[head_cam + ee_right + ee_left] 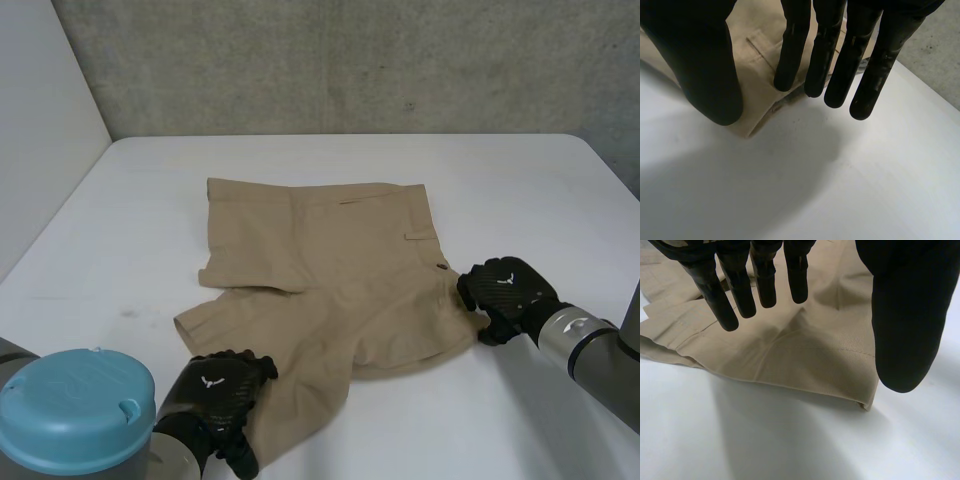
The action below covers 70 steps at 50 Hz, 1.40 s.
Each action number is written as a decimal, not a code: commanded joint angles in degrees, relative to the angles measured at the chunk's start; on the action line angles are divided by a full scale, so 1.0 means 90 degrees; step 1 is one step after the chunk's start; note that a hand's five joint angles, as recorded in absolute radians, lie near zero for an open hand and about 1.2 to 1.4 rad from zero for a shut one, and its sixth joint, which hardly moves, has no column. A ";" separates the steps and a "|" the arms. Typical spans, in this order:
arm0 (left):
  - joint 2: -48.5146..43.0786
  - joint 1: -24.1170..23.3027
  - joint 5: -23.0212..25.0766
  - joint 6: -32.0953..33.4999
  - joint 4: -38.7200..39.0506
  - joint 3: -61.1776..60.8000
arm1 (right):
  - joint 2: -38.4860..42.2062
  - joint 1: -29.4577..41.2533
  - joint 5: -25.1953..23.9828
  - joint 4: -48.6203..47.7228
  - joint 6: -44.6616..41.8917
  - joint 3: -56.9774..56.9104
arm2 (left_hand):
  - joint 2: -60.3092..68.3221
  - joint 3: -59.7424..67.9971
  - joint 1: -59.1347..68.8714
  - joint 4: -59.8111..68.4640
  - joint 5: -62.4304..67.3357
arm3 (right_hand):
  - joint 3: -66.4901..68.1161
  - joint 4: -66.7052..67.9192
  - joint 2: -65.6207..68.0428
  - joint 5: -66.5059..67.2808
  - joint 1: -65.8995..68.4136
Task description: Fold the shorts.
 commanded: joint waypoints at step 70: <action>0.1621 0.1285 0.0884 0.1787 -0.0119 0.0105 | -0.3918 -0.0332 0.0712 0.3662 -0.0083 0.0160 | 0.6644 0.6648 0.6654 0.6642 0.6629 | 0.3209 0.3209 0.3255 0.3624 0.4107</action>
